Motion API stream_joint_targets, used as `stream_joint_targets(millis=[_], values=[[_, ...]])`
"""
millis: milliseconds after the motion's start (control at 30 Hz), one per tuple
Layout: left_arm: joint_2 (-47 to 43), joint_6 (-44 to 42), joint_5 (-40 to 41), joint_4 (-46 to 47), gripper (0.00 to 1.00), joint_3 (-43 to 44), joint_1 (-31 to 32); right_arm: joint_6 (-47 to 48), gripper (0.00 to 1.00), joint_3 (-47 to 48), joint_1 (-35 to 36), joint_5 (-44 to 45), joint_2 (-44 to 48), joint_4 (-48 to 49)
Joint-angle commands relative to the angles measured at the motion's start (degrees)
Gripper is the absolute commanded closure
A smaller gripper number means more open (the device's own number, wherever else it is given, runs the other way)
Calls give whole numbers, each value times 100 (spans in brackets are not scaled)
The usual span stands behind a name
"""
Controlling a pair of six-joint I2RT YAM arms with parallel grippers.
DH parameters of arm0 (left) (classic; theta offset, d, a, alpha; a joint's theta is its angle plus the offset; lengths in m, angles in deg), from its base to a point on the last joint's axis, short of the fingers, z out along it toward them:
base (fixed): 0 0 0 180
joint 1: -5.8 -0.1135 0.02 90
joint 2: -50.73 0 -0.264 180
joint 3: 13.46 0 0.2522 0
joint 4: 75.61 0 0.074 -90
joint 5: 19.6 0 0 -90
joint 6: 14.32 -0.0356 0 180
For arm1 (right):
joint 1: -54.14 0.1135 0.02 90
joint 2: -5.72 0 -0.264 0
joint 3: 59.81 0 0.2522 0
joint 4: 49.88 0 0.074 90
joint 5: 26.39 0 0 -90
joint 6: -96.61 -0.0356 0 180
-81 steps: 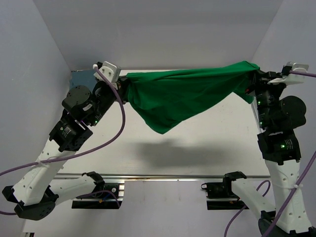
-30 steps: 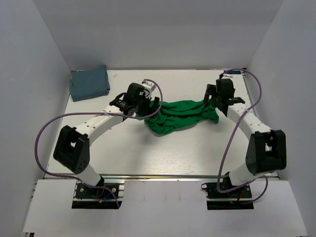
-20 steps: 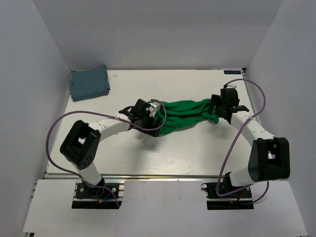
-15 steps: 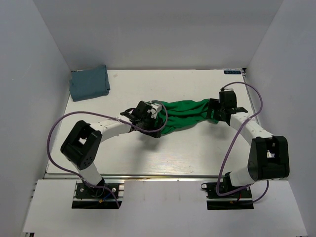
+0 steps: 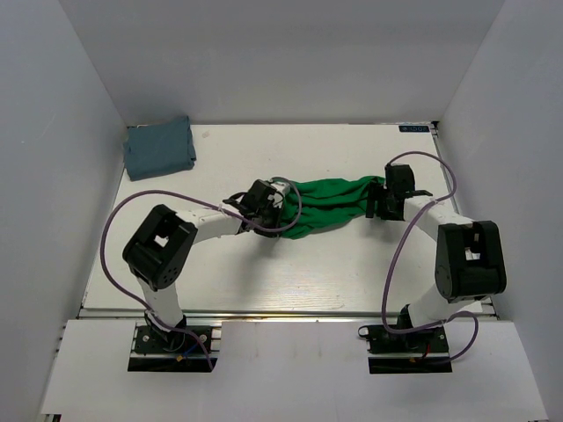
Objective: Fold and stack the t-shirts
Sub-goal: Flatten out the tshirt
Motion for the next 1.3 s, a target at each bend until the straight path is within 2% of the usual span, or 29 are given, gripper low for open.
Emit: stream_joint_targets(millis=[0, 67, 267, 300, 333, 367, 500, 567, 600, 667, 700, 867, 1000, 1033, 1067, 1267], values=[[-477, 47, 89, 313, 100, -178, 23, 122, 18, 158, -34, -19, -115, 297], [-583, 47, 37, 419, 100, -240, 23, 139, 18, 263, -52, -54, -263, 376], [-1005, 47, 37, 770, 100, -485, 23, 122, 32, 492, -60, -37, -694, 552], [-1058, 47, 37, 771, 100, -486, 23, 96, 67, 501, -61, -54, -730, 552], [-1145, -5, 37, 771, 100, -486, 23, 61, 87, 588, -69, -72, -765, 518], [-1207, -5, 37, 771, 100, -486, 23, 34, 100, 615, -70, -54, -783, 387], [-1751, -207, -24, 473, 100, -381, 23, -115, 100, 545, -52, -299, -318, 166], [-2059, -365, -95, 350, 100, -320, 23, -212, 100, 536, -43, -414, 147, -157], [-2408, -418, -95, 288, 100, -232, 23, -325, 100, 562, -43, -510, 679, -238], [-2753, -549, -95, 130, 100, -75, 23, -370, 100, 641, -69, -660, 1035, -465], [-3068, -550, 96, -19, 100, 5, 23, -466, 100, 694, -70, -696, 1515, -519], [-3667, -830, 440, -441, 100, 672, -91, -721, 100, 1175, -61, -539, 2432, -932], [-3966, -981, 1441, -644, 100, 1165, -91, -722, 100, 1677, -70, -152, 2881, -1100], [-4020, -1068, 1791, -714, 100, 1332, -91, -731, 100, 1783, -87, 249, 3074, -1109], [-4020, -1147, 1794, -715, 100, 1420, -91, -722, 100, 1862, -87, 253, 3119, -1187], [-4371, -1491, 3575, -1039, 100, 1711, -91, -573, 100, 2609, -70, 1675, 3663, -1293]])
